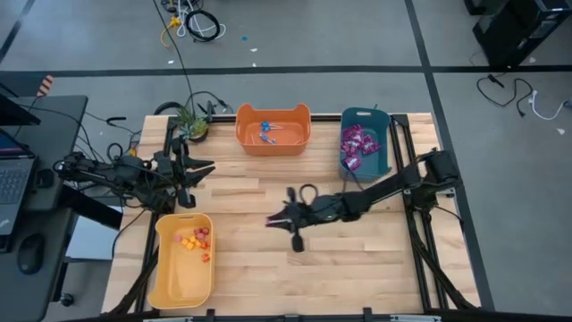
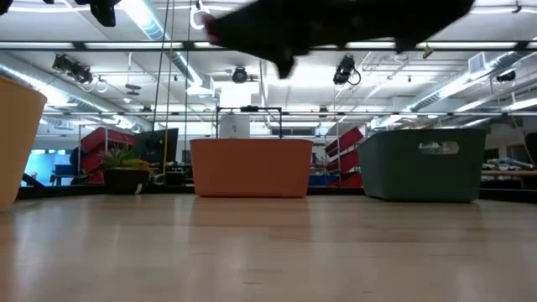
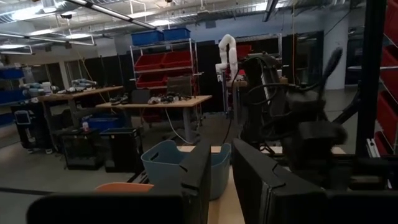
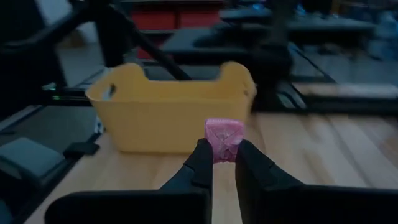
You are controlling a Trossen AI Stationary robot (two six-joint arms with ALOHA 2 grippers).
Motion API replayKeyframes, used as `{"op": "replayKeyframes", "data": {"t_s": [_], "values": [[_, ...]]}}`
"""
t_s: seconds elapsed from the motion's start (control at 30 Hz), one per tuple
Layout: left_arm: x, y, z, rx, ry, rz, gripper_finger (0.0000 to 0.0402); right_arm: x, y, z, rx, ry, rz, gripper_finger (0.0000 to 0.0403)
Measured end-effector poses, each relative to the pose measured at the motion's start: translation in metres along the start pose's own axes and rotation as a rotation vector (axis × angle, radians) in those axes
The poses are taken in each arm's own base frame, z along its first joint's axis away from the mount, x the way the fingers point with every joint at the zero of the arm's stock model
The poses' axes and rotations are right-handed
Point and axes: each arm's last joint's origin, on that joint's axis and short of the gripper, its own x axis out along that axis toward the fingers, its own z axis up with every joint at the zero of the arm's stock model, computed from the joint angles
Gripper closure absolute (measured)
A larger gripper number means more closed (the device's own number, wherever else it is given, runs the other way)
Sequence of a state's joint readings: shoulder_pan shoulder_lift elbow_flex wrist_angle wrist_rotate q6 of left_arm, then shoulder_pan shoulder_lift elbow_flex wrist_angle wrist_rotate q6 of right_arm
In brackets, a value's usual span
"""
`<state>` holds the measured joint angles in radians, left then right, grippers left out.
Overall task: Sort candy
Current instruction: Put the pink candy into the yellow bin
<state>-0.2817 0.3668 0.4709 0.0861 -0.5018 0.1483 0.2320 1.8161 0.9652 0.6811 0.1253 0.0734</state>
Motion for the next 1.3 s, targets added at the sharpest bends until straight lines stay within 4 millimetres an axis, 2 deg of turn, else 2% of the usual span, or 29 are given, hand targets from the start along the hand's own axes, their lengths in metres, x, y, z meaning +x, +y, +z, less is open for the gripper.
{"op": "replayKeyframes", "data": {"t_s": [0.23, 0.43, 0.77, 1.03, 1.3], "values": [[0.000, 0.000, 0.000, -0.005, -0.003, -0.008, 0.0335, 0.052, -0.003, 0.011, -0.044, -0.049, 0.137, 0.0370], [-0.001, 0.001, 0.003, -0.016, -0.028, -0.007, 0.0335, 0.094, -0.009, 0.008, -0.043, -0.074, 0.197, 0.0370], [-0.001, 0.001, 0.004, -0.022, -0.039, -0.005, 0.0335, 0.148, -0.022, 0.010, -0.040, -0.157, 0.217, 0.0370], [-0.001, 0.001, 0.005, -0.023, -0.045, -0.004, 0.0335, 0.174, -0.029, 0.008, -0.024, -0.202, 0.230, 0.0370], [-0.002, 0.002, 0.008, -0.036, -0.076, 0.000, 0.0335, 0.174, -0.034, 0.010, -0.029, -0.206, 0.229, 0.0370]]}}
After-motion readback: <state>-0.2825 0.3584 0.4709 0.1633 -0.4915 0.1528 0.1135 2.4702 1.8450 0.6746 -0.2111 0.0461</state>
